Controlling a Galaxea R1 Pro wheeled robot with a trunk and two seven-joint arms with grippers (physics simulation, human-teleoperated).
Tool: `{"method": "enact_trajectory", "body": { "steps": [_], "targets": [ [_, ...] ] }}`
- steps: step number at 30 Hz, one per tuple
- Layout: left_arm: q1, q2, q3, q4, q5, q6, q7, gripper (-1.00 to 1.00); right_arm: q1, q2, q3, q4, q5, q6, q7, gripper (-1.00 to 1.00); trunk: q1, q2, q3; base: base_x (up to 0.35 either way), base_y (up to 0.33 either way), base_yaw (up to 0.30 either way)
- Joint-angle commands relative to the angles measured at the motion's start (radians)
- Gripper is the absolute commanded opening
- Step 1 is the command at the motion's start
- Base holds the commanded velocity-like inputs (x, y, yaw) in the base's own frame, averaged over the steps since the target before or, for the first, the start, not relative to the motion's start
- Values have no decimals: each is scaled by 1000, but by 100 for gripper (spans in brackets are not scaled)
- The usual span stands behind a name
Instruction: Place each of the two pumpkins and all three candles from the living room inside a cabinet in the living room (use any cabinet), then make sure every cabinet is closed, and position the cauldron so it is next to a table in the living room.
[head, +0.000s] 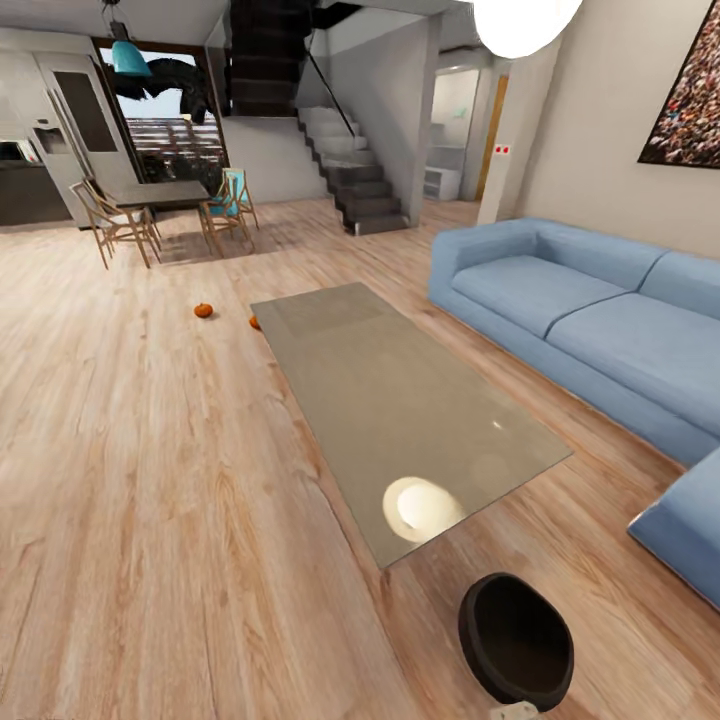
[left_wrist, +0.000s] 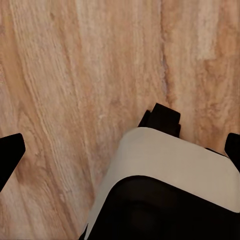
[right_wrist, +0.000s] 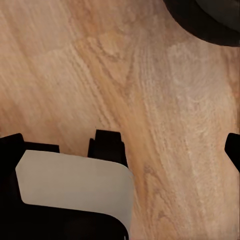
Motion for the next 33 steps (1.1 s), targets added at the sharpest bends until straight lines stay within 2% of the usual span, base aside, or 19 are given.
{"method": "enact_trajectory", "body": {
  "steps": [1,14,20,33],
  "targets": [
    [0,0,0,0,0,0,0,100,0,0,0,0,0,0,0,100,0,0,0,228,0,287],
    [1,-1,0,0,0,0,0,100,9,0,0,0,1,0,0,100,0,0,0,30,0,287],
    [1,-3,0,0,0,-1,0,100,15,0,0,0,22,-1,0,100,0,0,0,0,0,287],
    [1,-4,0,0,0,-1,0,100,21,0,0,-2,31,-2,0,100,0,0,0,0,0,287]
  ]
}}
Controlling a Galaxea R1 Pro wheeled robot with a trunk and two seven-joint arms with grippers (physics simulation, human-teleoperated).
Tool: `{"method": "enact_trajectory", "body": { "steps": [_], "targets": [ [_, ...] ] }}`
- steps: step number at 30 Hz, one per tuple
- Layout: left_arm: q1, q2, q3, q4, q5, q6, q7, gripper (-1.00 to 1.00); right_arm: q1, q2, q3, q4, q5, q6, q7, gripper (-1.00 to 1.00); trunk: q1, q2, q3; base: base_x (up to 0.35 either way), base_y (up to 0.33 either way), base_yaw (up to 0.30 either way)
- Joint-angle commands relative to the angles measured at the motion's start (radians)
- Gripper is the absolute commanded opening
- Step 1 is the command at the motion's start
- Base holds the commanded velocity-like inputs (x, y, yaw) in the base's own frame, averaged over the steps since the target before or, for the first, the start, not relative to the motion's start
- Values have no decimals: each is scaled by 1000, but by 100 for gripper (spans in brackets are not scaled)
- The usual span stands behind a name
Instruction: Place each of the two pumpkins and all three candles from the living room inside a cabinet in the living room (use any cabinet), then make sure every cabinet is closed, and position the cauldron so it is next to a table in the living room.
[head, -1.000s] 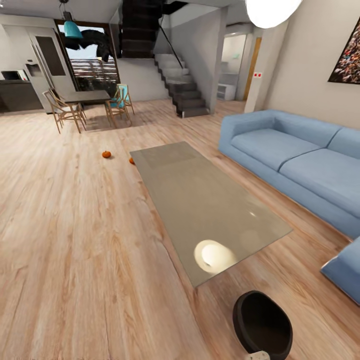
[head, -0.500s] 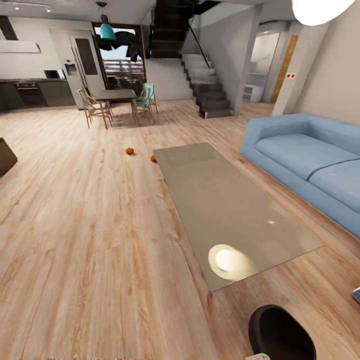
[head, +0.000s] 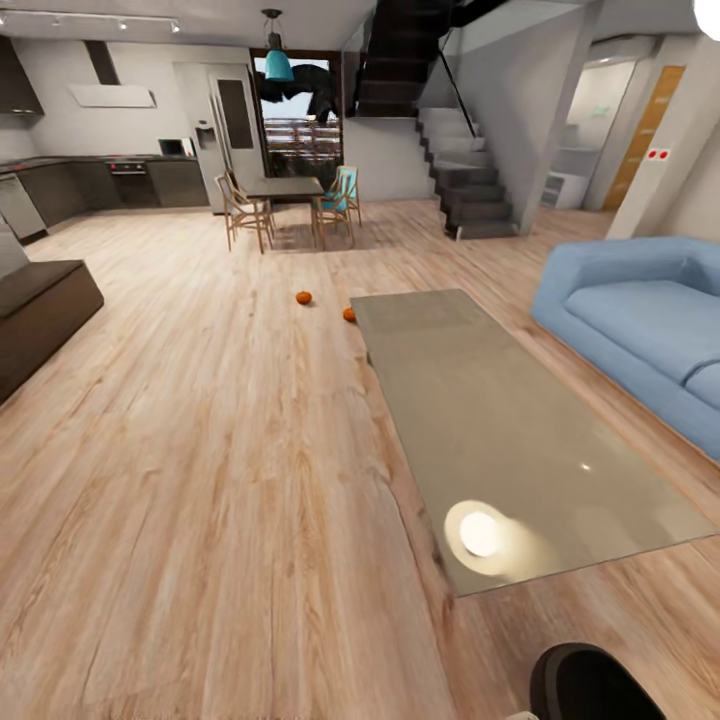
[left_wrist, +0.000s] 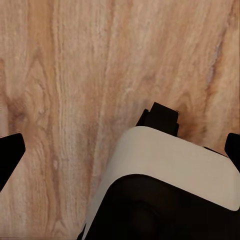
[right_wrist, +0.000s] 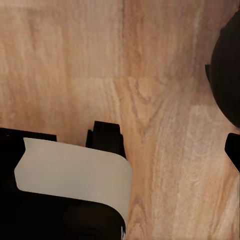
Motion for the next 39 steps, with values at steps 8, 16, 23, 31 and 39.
{"method": "enact_trajectory", "body": {
  "steps": [8,16,23,31,39],
  "targets": [
    [0,0,0,0,0,0,0,100,0,0,0,0,0,0,0,100,0,0,0,0,0,287],
    [0,0,0,0,0,0,0,100,0,0,0,0,0,0,0,100,0,0,0,0,0,287],
    [0,3,0,0,4,0,0,100,0,0,0,0,3,-1,0,100,0,0,0,2,0,287],
    [0,3,0,0,3,0,0,100,0,0,0,0,3,-1,0,100,0,0,0,169,118,287],
    [0,3,0,0,3,0,-1,100,1,1,0,1,2,-36,0,100,0,0,5,241,180,264]
  ]
}}
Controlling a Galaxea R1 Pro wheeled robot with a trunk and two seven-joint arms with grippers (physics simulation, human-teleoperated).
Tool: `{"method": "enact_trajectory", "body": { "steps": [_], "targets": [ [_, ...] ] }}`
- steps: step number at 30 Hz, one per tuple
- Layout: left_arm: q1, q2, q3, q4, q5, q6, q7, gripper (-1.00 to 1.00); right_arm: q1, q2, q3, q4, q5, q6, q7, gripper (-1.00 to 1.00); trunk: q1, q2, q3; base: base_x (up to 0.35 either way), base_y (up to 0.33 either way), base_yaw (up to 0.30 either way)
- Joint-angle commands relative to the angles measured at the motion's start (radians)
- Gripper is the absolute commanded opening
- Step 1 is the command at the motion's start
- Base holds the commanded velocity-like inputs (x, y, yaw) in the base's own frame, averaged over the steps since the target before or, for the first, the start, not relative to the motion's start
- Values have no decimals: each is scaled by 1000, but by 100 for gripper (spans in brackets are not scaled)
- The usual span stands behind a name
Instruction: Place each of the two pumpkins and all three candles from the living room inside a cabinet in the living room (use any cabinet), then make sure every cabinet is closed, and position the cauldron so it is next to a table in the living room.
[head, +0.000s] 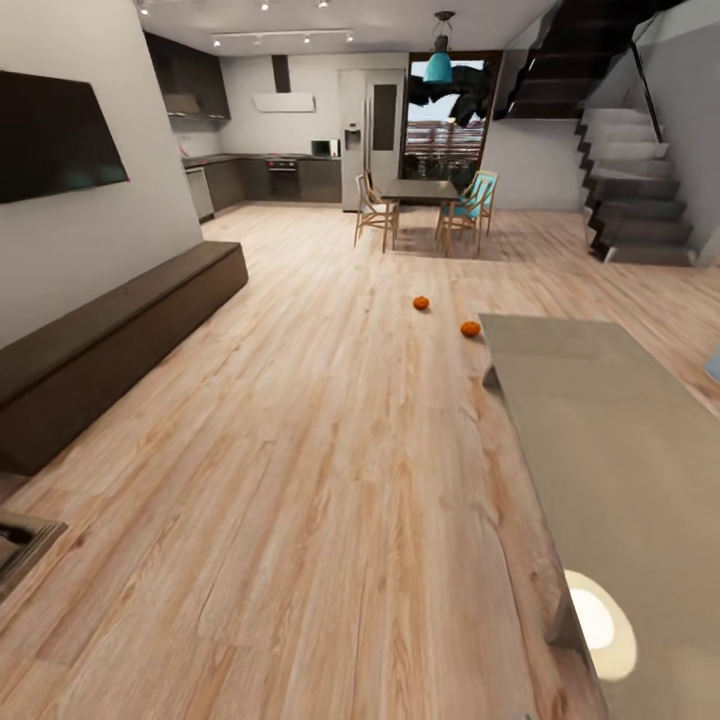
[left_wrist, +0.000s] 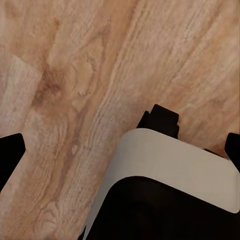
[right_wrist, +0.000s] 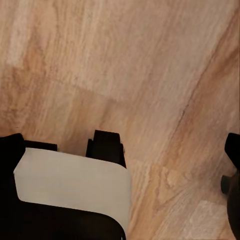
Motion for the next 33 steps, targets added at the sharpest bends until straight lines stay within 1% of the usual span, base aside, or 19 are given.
{"method": "enact_trajectory", "body": {
  "steps": [1,6,17,26,33],
  "targets": [
    [0,0,0,0,0,0,0,100,2,0,0,1,-1,-19,0,100,0,0,1,146,76,229],
    [0,0,0,0,1,0,0,100,8,0,0,0,-2,-37,0,100,0,0,7,50,26,218],
    [0,-5,0,0,2,0,0,100,11,-1,0,0,0,-41,0,100,0,0,21,14,2,184],
    [0,-2,0,0,0,0,0,100,11,-1,0,0,1,-41,3,100,0,0,34,287,0,138],
    [0,-1,0,0,0,0,0,100,11,-1,0,0,0,-42,3,100,0,0,45,326,5,69]
  ]
}}
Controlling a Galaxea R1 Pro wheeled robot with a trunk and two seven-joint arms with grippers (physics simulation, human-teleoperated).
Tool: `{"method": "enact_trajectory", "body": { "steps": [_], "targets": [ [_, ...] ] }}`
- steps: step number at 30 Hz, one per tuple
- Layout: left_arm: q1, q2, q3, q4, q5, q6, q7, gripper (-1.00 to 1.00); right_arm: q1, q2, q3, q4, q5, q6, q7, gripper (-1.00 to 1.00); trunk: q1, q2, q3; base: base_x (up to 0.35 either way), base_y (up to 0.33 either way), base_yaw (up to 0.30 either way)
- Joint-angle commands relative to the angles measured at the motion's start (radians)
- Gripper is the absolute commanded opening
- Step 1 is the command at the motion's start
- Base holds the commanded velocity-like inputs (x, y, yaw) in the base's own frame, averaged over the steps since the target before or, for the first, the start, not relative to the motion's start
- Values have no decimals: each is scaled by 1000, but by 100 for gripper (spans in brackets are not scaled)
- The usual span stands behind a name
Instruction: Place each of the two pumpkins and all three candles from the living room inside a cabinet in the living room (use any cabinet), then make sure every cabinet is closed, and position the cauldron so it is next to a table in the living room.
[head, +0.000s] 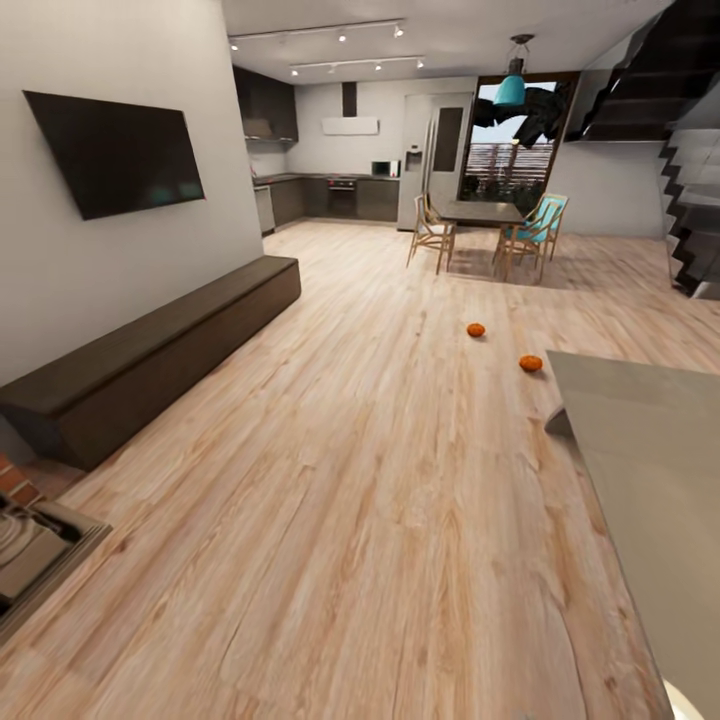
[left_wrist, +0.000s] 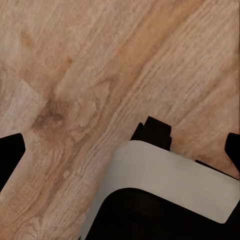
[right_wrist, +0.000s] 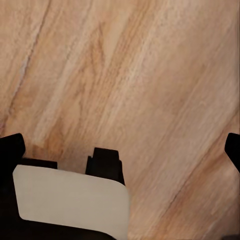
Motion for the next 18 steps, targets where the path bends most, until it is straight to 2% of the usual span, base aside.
{"method": "enact_trajectory", "body": {
  "steps": [1,18],
  "targets": [
    [0,0,0,0,0,0,0,100,0,0,0,0,0,0,0,100,0,0,2,325,57,12],
    [0,0,-1,0,-3,1,-1,100,0,0,0,0,-2,-4,2,100,0,0,29,292,145,1]
  ]
}}
